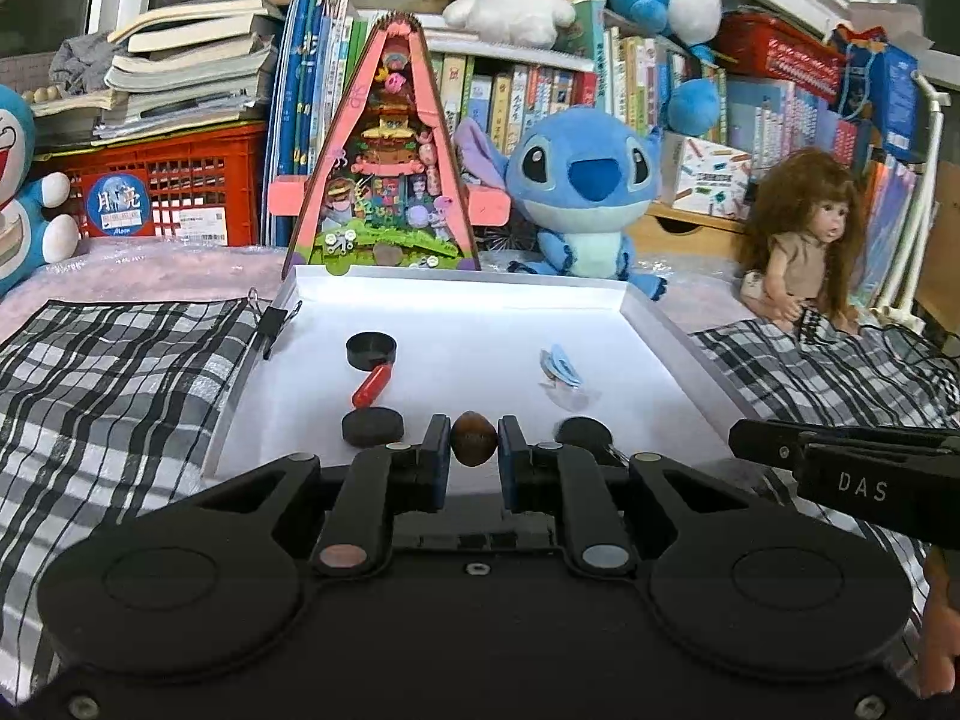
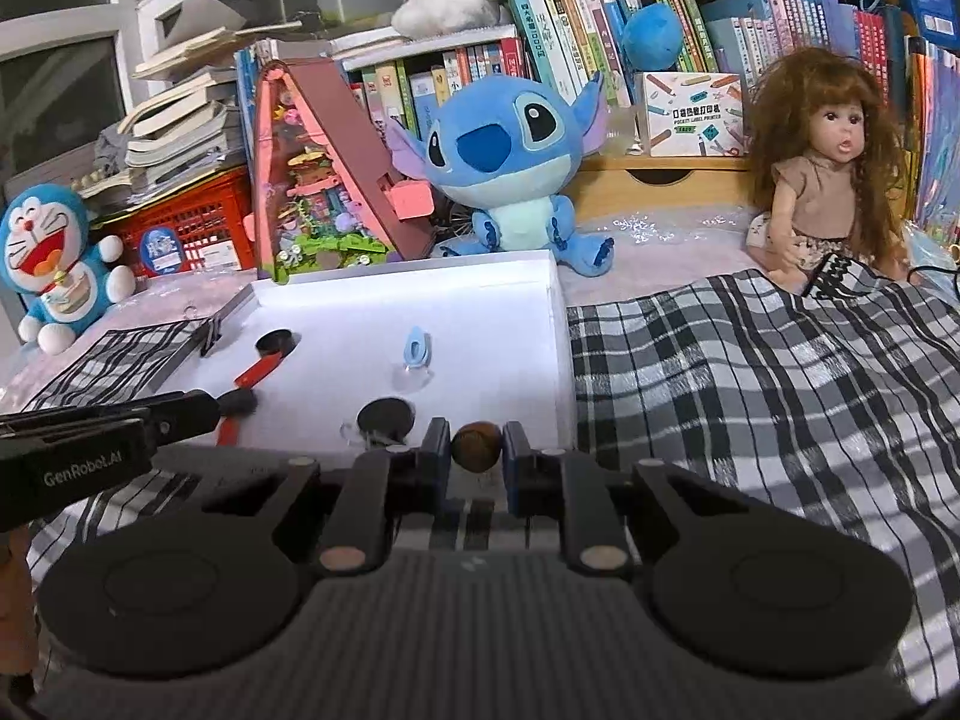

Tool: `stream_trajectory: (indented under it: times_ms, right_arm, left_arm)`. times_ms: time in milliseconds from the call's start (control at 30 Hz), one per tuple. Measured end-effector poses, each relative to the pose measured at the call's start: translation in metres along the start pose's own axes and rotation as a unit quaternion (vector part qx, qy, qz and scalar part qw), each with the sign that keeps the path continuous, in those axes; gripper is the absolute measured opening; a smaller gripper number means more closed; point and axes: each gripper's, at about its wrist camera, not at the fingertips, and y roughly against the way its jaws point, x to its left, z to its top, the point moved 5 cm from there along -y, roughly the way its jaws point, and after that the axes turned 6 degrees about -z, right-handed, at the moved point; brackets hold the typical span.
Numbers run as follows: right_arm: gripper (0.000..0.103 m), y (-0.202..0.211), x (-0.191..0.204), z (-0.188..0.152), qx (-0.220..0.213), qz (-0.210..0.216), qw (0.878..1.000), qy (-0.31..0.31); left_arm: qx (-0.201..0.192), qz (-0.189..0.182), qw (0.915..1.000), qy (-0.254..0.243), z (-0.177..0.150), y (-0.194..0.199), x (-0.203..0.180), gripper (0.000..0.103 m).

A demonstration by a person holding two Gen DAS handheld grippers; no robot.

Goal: Organize rigid objects
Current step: 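Carry both brown balls with both tools over the white tray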

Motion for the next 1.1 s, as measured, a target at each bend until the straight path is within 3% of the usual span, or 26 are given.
stream_trajectory:
  times_ms: [433, 1100]
  right_arm:
    - [0.022, -0.045, 0.000, 0.013, 0.034, -0.011, 0.999, -0.024]
    - [0.022, -0.074, 0.011, 0.009, 0.060, -0.031, 0.998, 0.003]
  left_arm:
    - [0.031, 0.031, 0.9990, 0.008, 0.005, -0.049, 0.008, 0.015]
    - [0.053, 0.043, 0.9976, 0.011, 0.000, -0.072, 0.017, 0.015]
